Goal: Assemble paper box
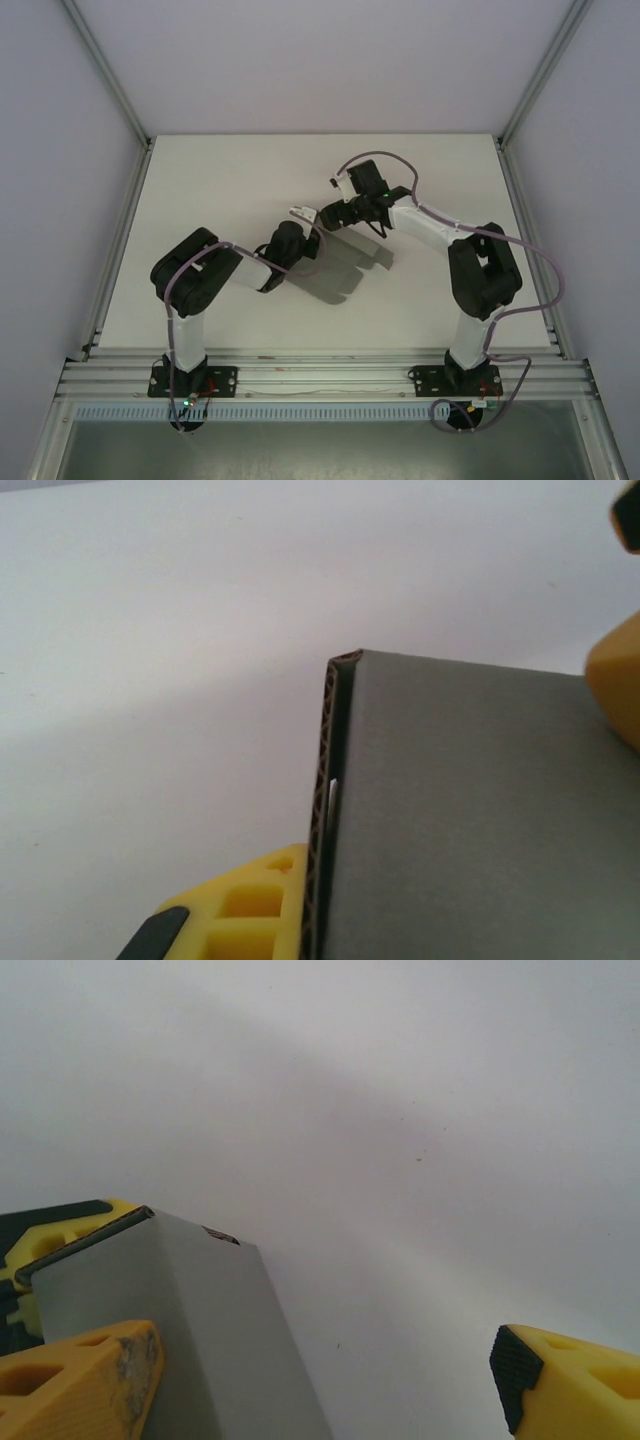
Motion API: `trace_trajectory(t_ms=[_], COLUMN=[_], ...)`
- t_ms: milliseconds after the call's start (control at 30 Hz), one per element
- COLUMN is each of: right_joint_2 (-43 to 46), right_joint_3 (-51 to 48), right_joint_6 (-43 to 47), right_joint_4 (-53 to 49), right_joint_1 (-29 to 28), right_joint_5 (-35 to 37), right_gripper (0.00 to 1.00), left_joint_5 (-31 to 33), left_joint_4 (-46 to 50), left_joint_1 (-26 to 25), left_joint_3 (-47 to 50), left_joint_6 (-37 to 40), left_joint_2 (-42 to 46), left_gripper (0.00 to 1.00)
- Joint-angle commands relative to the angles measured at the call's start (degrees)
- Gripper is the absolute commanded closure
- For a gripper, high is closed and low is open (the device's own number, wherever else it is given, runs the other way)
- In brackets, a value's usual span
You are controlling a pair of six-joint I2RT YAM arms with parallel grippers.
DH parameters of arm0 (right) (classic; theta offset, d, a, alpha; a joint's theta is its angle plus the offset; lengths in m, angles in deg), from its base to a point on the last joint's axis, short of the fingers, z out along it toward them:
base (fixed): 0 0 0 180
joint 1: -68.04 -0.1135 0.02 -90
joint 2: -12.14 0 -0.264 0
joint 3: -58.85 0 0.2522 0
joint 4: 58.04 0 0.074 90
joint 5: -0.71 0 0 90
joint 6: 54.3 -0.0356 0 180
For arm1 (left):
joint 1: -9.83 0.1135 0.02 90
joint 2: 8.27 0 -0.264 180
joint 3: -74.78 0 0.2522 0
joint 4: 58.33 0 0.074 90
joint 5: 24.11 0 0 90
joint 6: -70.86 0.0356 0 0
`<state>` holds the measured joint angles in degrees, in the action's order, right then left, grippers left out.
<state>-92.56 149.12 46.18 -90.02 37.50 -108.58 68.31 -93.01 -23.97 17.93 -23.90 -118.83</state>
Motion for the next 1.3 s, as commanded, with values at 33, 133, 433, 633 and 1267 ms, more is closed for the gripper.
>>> trace_trajectory(t_ms=[33, 133, 433, 633, 1267], right_joint_2=[-4.63, -4.76, -4.29, -3.58, -3.29], right_joint_3=[-4.99, -5.73, -7.38, -4.99, -0.86], right_joint_6=[-5.60, -9.76, -15.32, -15.05, -16.24], right_joint_4=[-10.77, -10.72, -10.31, -11.69, -13.67], right_joint_1=[-2.54, -3.46, -4.22, -3.34, -2.56], right_joint_5=[0.03, -0.42, -2.17, 0.08, -0.57], right_gripper=[0.14, 0.15, 0.18, 0.19, 0.16], left_joint_5=[17.28, 24.74, 18.08, 10.65, 6.75], left_joint_4=[4.19, 7.62, 1.40, 1.25, 1.47], left_joint_1=[-0.10, -1.57, -3.00, -2.98, -0.12], left_joint_3=[-3.26, -5.02, -1.95, 1.60, -0.15], left_joint_6=[-6.29, -8.24, -8.61, -6.39, -5.62], left_joint_2=[-2.97, -3.84, -2.88, 3.21, 2.08], left_gripper=[1.00, 1.00, 1.00, 0.53, 1.00])
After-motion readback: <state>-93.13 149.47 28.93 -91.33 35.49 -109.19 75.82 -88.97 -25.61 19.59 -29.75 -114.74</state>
